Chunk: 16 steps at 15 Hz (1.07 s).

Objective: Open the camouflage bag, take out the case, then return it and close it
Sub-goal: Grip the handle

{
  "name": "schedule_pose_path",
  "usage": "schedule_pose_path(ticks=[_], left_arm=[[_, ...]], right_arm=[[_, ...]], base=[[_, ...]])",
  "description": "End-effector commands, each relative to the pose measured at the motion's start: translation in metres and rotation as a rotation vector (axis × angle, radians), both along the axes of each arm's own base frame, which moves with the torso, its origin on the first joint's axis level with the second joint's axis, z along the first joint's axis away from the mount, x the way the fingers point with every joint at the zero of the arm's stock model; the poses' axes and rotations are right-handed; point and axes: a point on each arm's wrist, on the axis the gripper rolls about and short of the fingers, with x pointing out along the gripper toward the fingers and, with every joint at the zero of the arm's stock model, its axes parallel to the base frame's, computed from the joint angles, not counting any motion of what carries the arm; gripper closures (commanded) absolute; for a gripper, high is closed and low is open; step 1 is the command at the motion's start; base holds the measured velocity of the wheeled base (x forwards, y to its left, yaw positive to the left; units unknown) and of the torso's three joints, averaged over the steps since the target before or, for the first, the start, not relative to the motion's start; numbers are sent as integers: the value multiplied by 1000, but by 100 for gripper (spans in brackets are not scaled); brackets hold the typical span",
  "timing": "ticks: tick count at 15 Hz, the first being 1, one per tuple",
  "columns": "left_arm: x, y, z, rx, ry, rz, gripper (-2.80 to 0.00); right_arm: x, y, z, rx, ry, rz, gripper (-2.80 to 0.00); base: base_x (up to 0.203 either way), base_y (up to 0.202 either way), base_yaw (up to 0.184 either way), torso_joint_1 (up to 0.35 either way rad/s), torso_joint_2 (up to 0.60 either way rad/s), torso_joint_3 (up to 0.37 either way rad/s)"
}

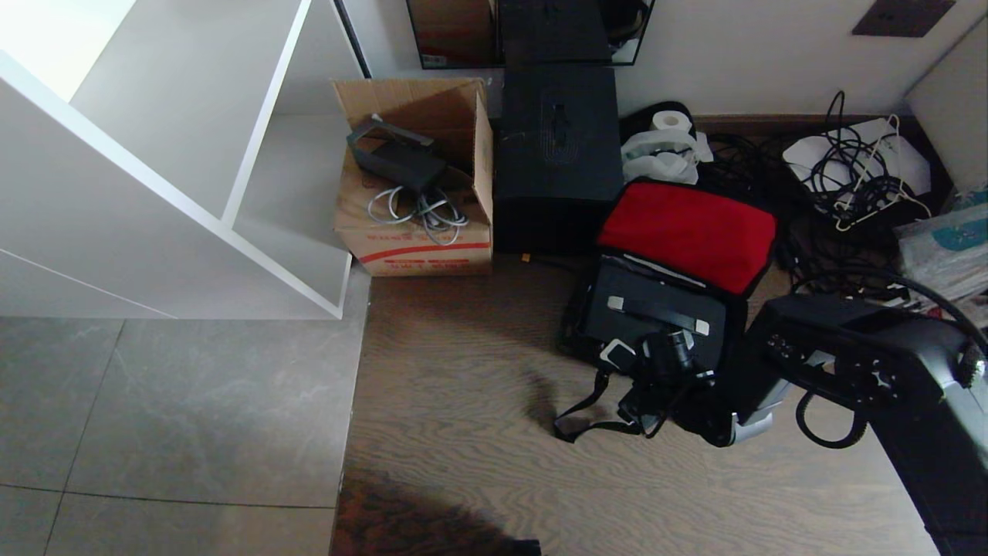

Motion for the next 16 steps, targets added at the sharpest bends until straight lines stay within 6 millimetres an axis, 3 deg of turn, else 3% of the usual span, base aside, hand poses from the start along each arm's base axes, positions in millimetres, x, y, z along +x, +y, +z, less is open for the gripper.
schedule_pose_path(ticks=[1,3,4,9,16], left_arm=[[0,0,0,0,0,0,0],[0,0,0,0,0,0,0],[0,0,0,0,0,0,0],[0,0,0,0,0,0,0],[0,0,0,0,0,0,0]], right_arm=[[2,1,-10,-5,8,4,-280],[6,2,-10,-1,-7,3,-280],[9,2,-9,3,-16,3,0],[14,4,-8,8,-55,0,0],[1,0,-7,18,15,-22,0]], base=[[0,0,0,0,0,0],[0,0,0,0,0,0],[0,0,0,0,0,0],[0,0,0,0,0,0],[0,0,0,0,0,0]])
